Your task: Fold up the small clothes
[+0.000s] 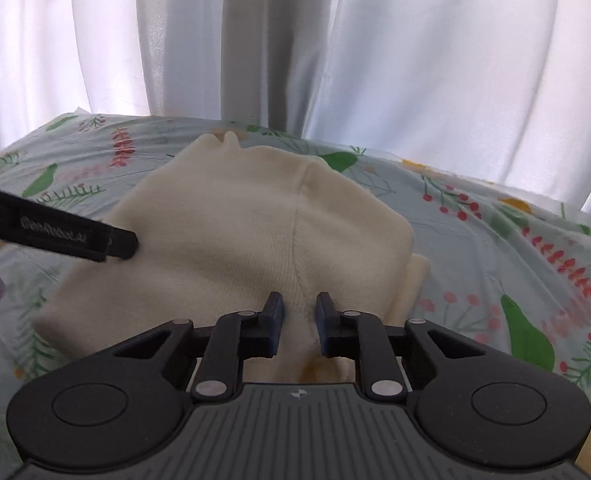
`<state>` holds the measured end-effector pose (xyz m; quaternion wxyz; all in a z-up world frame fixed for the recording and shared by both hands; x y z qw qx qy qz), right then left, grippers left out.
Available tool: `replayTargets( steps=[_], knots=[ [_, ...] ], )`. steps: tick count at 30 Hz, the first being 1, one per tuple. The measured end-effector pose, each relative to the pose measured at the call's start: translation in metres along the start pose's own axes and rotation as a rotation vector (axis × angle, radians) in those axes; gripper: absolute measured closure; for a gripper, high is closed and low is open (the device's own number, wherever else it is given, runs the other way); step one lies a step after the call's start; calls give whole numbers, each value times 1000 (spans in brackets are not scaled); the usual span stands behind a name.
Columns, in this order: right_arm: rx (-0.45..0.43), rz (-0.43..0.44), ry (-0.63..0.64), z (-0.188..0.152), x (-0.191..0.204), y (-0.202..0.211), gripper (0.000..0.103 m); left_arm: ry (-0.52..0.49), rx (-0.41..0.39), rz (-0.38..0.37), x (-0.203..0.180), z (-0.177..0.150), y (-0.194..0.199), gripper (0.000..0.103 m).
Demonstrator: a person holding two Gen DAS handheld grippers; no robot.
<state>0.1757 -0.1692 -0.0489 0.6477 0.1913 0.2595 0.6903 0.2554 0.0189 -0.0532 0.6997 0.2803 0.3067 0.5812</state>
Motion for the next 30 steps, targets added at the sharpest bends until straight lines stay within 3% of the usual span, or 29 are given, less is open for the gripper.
replayTargets(
  steps=[15, 16, 17, 19, 22, 24, 26, 30],
  knots=[
    [39, -30, 35, -2, 0, 5, 84, 45, 53, -33, 15, -5, 7, 14],
    [45, -32, 33, -3, -2, 7, 81, 31, 53, -29, 14, -7, 10, 14],
    [63, -46, 42, -5, -2, 9, 71, 16, 54, -24, 14, -10, 14, 13],
    [125, -136, 43, -6, -3, 14, 43, -24, 65, 2, 15, -18, 24, 13],
    [196, -144, -60, -7, -9, 30, 40, -60, 83, 72, 20, -38, 40, 13],
    [265, -97, -117, -17, -6, 43, 33, -42, 92, 63, 24, -52, 53, 14],
    [320, -62, -117, -31, 2, 52, 19, -26, 120, 43, 25, -63, 62, 14],
    [365, -3, -123, -45, 15, 65, 16, -24, 149, 36, 18, -78, 75, 14]
  ],
)
Point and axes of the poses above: each gripper's, at about its wrist camera, not at the fingertips, and y roughly against the way its jaws point, x to its left, z to its top, the point moved 3 cm from there along -y, roughly the way its jaws point, and after that the axes turned 3 degrees about -x, right-handed, at the moved point
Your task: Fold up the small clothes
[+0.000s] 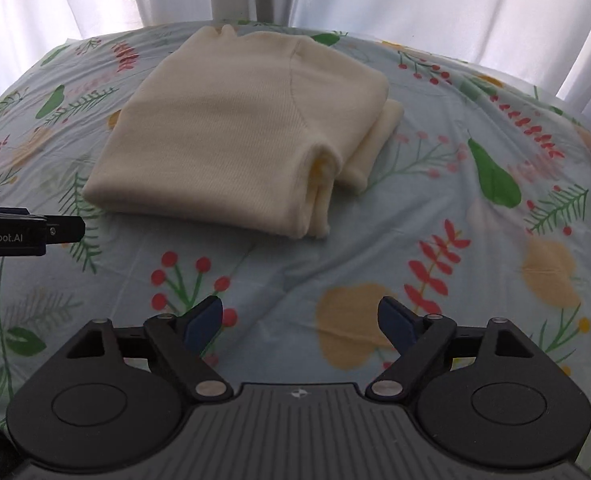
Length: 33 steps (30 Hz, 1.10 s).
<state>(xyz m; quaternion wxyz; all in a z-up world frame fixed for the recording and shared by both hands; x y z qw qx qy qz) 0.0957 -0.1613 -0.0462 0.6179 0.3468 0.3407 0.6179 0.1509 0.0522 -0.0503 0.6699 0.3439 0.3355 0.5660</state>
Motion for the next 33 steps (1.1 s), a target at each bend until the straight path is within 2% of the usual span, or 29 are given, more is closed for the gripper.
replayTargets(
  steps=[3, 8, 13, 18, 21, 33],
  knots=[
    [9, 4, -49, 4, 2, 5, 5, -1, 10, 2, -5, -1, 4, 12],
    [120, -72, -49, 20, 6, -2, 4, -31, 12, 14, -16, 7, 9, 12],
    [78, -95, -40, 26, 8, 9, 4, -48, 3, -3, -25, 18, 13, 10],
    [69, -134, -53, 35, 2, 15, 4, -101, 6, 15, -37, 29, 14, 10],
    [66, -127, -70, 40, -2, 16, 4, -128, 5, 24, -42, 33, 14, 10],
    [64, -132, -83, 44, -2, 16, 4, -125, 37, 36, -43, 35, 9, 10]
  ],
)
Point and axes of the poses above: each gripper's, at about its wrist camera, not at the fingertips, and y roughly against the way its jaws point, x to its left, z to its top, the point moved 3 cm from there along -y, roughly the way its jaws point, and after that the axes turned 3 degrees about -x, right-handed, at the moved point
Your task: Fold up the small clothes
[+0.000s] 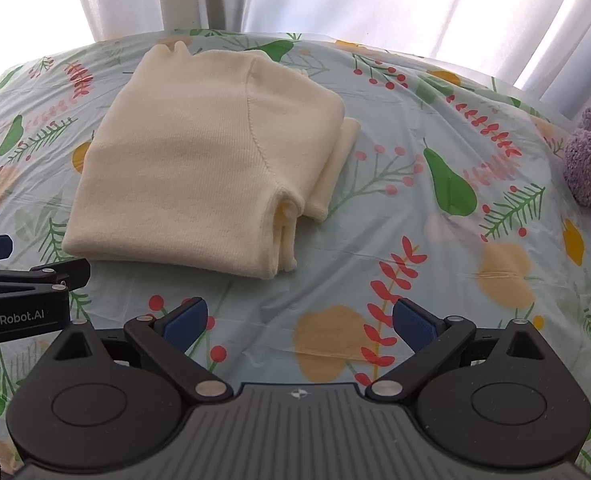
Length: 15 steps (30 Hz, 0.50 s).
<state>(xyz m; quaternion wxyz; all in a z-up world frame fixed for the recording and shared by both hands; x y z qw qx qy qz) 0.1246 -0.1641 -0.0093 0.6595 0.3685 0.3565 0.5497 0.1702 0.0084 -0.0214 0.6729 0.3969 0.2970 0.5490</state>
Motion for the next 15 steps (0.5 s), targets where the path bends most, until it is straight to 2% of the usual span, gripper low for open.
replayTargets(
  steps=[15],
  knots=[
    [7, 4, -9, -1, -1, 0, 4, -14, 7, 2, -2, -1, 0, 10]
  ],
)
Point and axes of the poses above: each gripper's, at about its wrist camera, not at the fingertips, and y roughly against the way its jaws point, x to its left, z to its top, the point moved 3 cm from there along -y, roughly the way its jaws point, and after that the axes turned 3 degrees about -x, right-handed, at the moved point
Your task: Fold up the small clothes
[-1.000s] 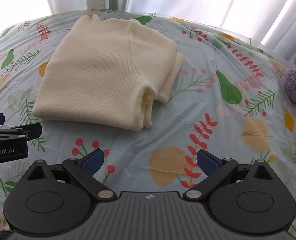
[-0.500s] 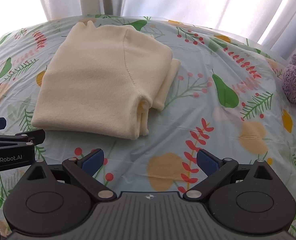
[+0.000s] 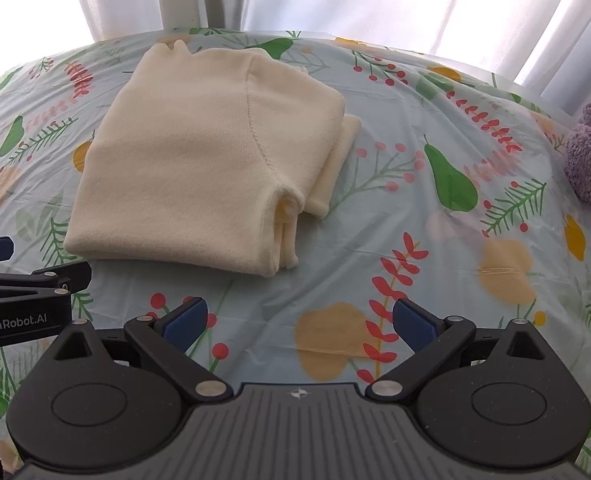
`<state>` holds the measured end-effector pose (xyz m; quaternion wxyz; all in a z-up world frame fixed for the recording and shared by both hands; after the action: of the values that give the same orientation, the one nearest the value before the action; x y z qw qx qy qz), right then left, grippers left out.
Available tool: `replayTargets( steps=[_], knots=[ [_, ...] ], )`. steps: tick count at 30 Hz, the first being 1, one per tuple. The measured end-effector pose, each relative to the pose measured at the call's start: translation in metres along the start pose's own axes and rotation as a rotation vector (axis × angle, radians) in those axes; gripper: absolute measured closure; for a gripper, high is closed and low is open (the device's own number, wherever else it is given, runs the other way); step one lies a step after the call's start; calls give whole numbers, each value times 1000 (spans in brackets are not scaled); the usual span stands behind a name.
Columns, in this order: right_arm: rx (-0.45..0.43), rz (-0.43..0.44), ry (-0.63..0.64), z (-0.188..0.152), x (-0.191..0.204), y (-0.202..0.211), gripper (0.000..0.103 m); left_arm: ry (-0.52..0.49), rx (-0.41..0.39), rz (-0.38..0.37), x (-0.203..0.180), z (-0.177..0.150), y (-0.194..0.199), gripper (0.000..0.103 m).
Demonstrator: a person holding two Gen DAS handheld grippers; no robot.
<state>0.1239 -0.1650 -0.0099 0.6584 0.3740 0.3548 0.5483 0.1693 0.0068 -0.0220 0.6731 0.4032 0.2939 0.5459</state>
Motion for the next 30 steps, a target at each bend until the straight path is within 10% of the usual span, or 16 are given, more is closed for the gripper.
replayTargets(
  steps=[30],
  knots=[
    [-11, -6, -12, 2, -1, 2, 4, -9, 12, 0, -1, -1, -5, 10]
  ],
)
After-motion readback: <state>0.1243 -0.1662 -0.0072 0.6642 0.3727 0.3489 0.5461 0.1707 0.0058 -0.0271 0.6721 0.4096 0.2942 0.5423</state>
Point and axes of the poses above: each gripper's, at about its wrist camera, not at the fingertips, and y roughly against the way its jaws point, x to its left, z to its top, the point moved 3 cm from there along -y, roughly the way its jaws point, and after that the axes turned 3 degrees about -x, right-handed, at the moved point
